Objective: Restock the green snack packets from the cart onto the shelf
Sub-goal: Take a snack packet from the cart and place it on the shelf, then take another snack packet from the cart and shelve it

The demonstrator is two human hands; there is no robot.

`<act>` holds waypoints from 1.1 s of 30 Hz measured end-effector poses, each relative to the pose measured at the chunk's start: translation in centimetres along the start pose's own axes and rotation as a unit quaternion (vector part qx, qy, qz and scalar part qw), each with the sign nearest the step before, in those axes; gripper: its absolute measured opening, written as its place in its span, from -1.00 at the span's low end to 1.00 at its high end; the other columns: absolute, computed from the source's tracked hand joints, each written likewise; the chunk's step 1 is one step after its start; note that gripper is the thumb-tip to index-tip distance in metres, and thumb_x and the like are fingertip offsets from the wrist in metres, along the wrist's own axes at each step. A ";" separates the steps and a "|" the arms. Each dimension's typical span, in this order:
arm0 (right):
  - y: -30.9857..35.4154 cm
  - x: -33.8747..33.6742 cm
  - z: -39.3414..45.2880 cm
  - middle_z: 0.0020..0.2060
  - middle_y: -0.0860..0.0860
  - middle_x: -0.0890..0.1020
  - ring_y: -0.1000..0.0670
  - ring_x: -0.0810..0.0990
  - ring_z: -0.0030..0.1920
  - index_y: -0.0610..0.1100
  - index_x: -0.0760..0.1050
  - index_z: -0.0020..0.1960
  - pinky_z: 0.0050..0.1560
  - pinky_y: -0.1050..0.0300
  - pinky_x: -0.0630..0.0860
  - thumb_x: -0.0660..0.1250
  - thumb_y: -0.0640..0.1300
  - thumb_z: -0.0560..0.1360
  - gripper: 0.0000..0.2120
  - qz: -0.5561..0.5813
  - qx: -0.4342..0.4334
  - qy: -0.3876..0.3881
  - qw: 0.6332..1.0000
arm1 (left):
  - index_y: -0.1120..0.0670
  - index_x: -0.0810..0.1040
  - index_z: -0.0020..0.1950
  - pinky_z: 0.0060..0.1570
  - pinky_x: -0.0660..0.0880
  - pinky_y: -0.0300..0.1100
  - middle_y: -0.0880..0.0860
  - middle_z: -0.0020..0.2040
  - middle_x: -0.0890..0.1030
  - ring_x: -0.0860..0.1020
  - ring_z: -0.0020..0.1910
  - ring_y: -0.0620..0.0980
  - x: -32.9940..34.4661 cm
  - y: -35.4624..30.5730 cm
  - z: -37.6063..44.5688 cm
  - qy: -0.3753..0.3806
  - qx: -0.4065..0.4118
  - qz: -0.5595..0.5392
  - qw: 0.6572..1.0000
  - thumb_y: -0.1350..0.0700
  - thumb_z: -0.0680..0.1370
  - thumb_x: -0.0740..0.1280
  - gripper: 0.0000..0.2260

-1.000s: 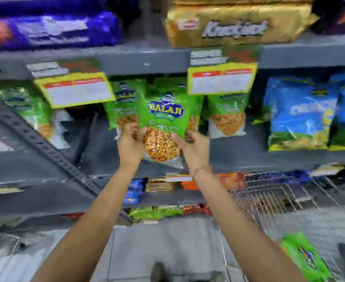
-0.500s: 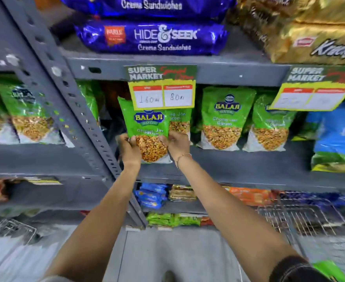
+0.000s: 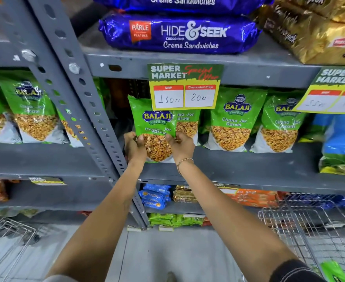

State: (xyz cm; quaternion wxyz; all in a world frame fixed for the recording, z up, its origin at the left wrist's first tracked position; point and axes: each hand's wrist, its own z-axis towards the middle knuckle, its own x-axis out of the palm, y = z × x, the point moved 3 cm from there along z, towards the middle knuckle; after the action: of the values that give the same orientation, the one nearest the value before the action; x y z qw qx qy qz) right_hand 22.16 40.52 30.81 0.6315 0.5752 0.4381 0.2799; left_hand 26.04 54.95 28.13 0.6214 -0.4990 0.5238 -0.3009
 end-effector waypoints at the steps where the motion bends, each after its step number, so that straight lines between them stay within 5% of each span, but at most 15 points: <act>1: 0.0 0.0 -0.1 -0.14 -0.13 0.67 0.00 0.52 -0.15 -0.18 0.61 -0.03 -0.11 0.17 0.39 0.39 -0.05 0.43 -0.78 -0.006 0.000 0.004 1.000 | 0.14 0.29 0.13 0.10 0.41 0.01 0.21 0.13 0.53 0.50 0.10 0.16 0.1 0.2 0.1 0.014 -0.006 -0.003 1.000 0.05 0.56 0.16 -0.78; 4: 0.1 -0.1 -0.1 -0.18 -0.09 0.63 -0.01 0.51 -0.16 -0.18 0.57 0.02 -0.14 0.18 0.37 0.38 0.00 0.44 -0.72 -0.029 -0.006 0.017 0.999 | 0.15 0.29 0.22 0.16 0.41 0.02 0.19 0.21 0.49 0.48 0.17 0.16 0.0 -0.2 -0.1 0.040 -0.005 0.020 0.999 -0.01 0.54 0.20 -0.66; 7: 0.1 -0.7 -0.6 -0.09 -0.07 0.64 0.04 0.53 -0.10 -0.17 0.53 0.10 -0.03 0.17 0.46 0.39 -0.01 0.42 -0.67 -0.016 -0.016 0.012 1.000 | 0.22 0.21 0.35 0.32 0.29 0.02 0.23 0.36 0.29 0.29 0.35 0.17 -0.1 -1.5 -1.9 -0.011 0.094 0.052 0.994 0.02 0.54 0.24 -0.53; 10: -0.3 -2.4 -1.4 -0.03 -0.05 0.66 0.06 0.57 -0.05 -0.16 0.54 0.08 -0.04 0.37 0.46 0.35 -0.05 0.46 -0.75 -0.008 -0.041 -0.008 0.999 | 0.15 0.27 0.31 0.30 0.30 0.02 0.17 0.28 0.35 0.32 0.28 0.12 0.8 -3.1 -5.8 -0.017 0.207 0.023 0.978 0.00 0.56 0.18 -0.62; 13: -0.7 -5.2 -2.0 -0.03 -0.08 0.68 0.00 0.60 -0.04 -0.16 0.56 0.03 -0.03 0.21 0.51 0.30 -0.09 0.50 -0.82 -0.033 -0.053 -0.029 0.998 | 0.15 0.39 0.16 0.15 0.41 -0.04 0.12 0.11 0.43 0.42 0.10 0.08 3.3 -4.2 -9.0 0.054 0.250 -0.005 0.967 0.05 0.58 0.16 -0.76; 17: -2.0 -11.1 -3.0 -0.08 -0.14 0.67 0.05 0.53 -0.17 -0.19 0.54 0.04 -0.31 0.49 0.37 0.25 -0.20 0.52 -0.85 -0.042 -0.052 -0.067 0.996 | 0.17 0.45 0.11 -0.06 0.42 -0.16 0.15 0.04 0.51 0.46 -0.10 0.00 7.8 -6.2 -12.8 0.150 0.307 0.022 0.940 0.14 0.59 0.15 -0.82; 19: -3.3 -14.1 -3.6 -0.06 -0.15 0.66 0.02 0.57 -0.13 -0.18 0.53 0.08 -0.24 0.53 0.39 0.24 -0.20 0.52 -0.83 -0.047 -0.044 -0.074 0.995 | 0.17 0.47 0.10 -0.15 0.39 -0.24 0.15 0.01 0.56 0.51 -0.16 0.01 10.0 -6.7 -14.4 0.194 0.315 0.034 0.929 0.14 0.60 0.13 -0.81; 21: -5.4 -18.0 -4.2 -0.01 -0.14 0.64 -0.03 0.59 -0.02 -0.19 0.49 0.14 -0.10 0.37 0.44 0.23 -0.21 0.53 -0.79 -0.046 -0.013 -0.091 0.995 | 0.16 0.48 0.09 -0.24 0.34 -0.28 0.12 -0.05 0.60 0.50 -0.27 -0.06 13.1 -7.2 -16.7 0.247 0.318 0.040 0.914 0.13 0.60 0.13 -0.81; 24: -8.0 -23.7 -5.4 -0.02 -0.13 0.60 -0.02 0.54 -0.05 -0.25 0.42 0.20 -0.18 0.48 0.42 0.21 -0.26 0.53 -0.75 -0.033 0.032 -0.125 0.991 | 0.10 0.47 0.10 -0.39 0.28 -0.28 0.09 -0.11 0.62 0.44 -0.42 -0.19 17.7 -7.6 -20.2 0.328 0.312 0.050 0.891 0.10 0.60 0.12 -0.82; 26: -10.7 -29.0 -6.2 -0.04 -0.15 0.59 -0.07 0.55 -0.07 -0.25 0.42 0.19 -0.11 0.42 0.50 0.21 -0.30 0.51 -0.75 -0.020 0.068 -0.176 0.982 | 0.11 0.47 0.14 -0.31 0.32 -0.26 0.11 -0.01 0.64 0.52 -0.31 -0.07 22.5 -7.9 -23.9 0.398 0.291 0.063 0.868 0.10 0.59 0.13 -0.80; 29: -15.0 -35.8 -7.7 -0.03 -0.26 0.63 -0.14 0.60 -0.07 -0.24 0.46 0.12 0.06 -0.03 0.53 0.21 -0.34 0.44 -0.74 -0.008 0.104 -0.245 0.964 | 0.15 0.49 0.12 0.02 0.42 -0.14 0.17 0.06 0.64 0.58 0.00 0.07 28.7 -7.9 -29.2 0.491 0.268 0.090 0.824 0.16 0.57 0.18 -0.81; 33: -22.0 -45.5 -11.2 -0.17 -0.21 0.60 0.08 0.53 -0.29 -0.29 0.49 0.06 -0.14 0.18 0.49 0.28 -0.30 0.43 -0.79 0.022 0.203 -0.341 0.918 | 0.29 0.50 0.11 -0.14 0.38 -0.45 0.29 0.06 0.61 0.53 -0.02 0.06 36.2 -7.2 -37.2 0.606 0.238 0.126 0.749 0.27 0.54 0.21 -0.81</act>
State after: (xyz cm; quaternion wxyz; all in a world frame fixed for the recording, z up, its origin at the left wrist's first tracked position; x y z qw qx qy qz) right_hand -11.81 2.90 20.47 0.6062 0.7609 0.2309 -0.0140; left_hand 1.49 8.81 23.90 0.3048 0.0225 0.7601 -0.5735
